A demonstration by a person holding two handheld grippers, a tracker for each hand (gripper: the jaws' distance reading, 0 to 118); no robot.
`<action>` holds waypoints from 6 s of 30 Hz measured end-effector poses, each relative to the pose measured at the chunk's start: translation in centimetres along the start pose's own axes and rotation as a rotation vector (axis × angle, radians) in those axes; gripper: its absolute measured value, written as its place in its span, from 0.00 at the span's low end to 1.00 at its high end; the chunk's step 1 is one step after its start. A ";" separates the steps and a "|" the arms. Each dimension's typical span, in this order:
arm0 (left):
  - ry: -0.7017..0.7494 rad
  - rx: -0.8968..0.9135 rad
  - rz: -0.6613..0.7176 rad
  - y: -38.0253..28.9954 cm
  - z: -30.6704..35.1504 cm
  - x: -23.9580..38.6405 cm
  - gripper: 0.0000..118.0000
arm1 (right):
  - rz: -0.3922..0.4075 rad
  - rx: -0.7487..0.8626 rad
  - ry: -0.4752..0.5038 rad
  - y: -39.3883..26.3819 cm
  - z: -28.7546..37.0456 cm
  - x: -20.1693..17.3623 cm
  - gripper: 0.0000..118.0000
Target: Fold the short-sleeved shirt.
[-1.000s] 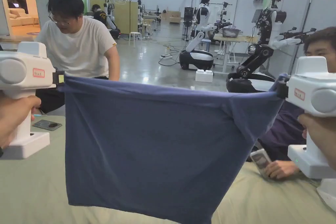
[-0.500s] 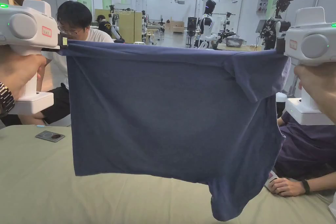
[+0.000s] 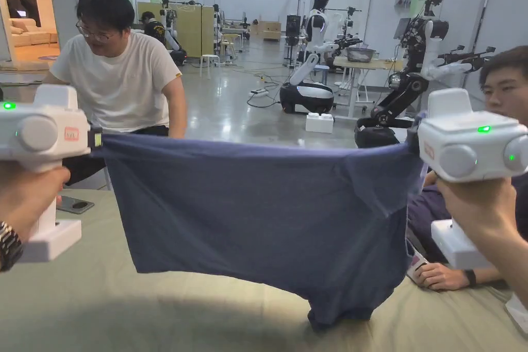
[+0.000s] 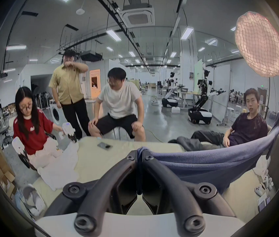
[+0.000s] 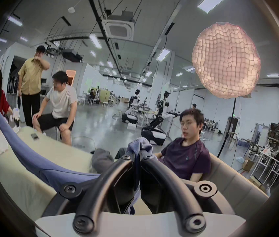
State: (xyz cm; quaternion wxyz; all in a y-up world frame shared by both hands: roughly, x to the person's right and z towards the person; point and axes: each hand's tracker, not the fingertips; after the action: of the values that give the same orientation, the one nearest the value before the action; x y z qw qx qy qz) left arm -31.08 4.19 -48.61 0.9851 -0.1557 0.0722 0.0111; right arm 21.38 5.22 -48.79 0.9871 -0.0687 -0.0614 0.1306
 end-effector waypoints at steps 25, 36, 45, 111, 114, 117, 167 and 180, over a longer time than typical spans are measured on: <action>-0.143 -0.308 0.143 -26.4 20.5 -3.5 0.00 | 0.033 -0.371 0.053 -20.3 21.8 1.3 0.02; -0.099 -0.658 0.108 -39.3 17.4 -3.5 0.00 | 0.071 -0.717 0.124 -32.8 23.6 -1.3 0.02; -0.077 -0.715 0.126 -41.6 14.6 -2.2 0.14 | 0.031 -0.791 0.101 -36.7 22.6 -2.7 0.41; -0.101 -0.658 -0.147 -31.5 -19.0 4.1 0.00 | -0.243 -0.798 0.182 -35.5 -15.1 -1.6 0.48; -0.105 -0.626 -0.097 -30.8 -17.6 3.5 0.00 | -0.272 -0.877 0.209 -36.8 -17.5 -2.1 0.48; -0.103 -0.615 -0.087 -30.3 -16.4 3.6 0.00 | -0.260 -0.956 0.222 -38.0 -19.0 -2.7 0.34; -0.083 -0.005 -0.026 3.7 0.8 0.2 0.00 | -0.172 -0.025 0.065 4.0 0.5 5.8 0.01; -0.019 0.101 -0.049 14.8 -4.3 0.6 0.00 | -0.130 0.045 0.015 12.8 -7.4 5.9 0.01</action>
State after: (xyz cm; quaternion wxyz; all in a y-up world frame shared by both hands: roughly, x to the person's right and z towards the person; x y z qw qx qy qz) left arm -31.76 16.94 -57.27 0.9923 -0.1073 0.0593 -0.0152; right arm 24.84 18.15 -57.37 0.9953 -0.0433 -0.0553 0.0670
